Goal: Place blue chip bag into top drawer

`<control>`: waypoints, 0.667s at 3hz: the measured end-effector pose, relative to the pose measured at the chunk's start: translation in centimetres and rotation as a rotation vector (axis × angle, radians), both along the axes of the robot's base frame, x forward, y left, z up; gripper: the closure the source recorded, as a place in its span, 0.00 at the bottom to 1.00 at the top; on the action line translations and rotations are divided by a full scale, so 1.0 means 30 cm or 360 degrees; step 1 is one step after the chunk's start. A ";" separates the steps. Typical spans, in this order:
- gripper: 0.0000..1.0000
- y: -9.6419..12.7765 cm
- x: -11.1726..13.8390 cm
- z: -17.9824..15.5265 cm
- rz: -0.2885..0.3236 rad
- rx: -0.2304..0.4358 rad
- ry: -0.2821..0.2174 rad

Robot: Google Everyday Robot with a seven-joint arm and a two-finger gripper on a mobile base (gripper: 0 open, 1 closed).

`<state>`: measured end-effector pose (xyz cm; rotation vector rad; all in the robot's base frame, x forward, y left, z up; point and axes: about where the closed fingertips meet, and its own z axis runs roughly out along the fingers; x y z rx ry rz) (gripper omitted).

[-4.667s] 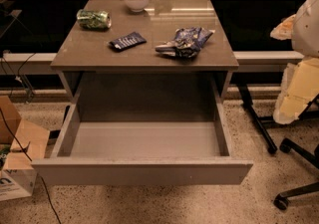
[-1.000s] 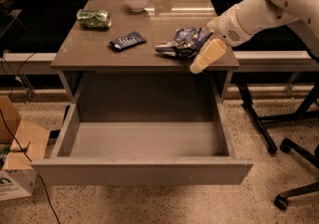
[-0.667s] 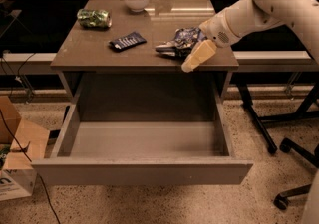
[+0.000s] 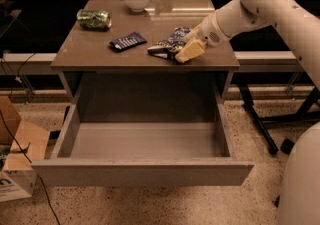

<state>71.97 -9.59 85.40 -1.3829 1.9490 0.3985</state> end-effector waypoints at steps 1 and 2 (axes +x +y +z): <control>0.72 0.013 0.017 -0.020 0.0002 0.0004 0.0017; 0.95 0.014 0.018 -0.021 0.0002 0.0004 0.0017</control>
Offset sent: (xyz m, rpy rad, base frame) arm 0.0079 0.0095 0.0093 0.0017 -0.0309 0.0043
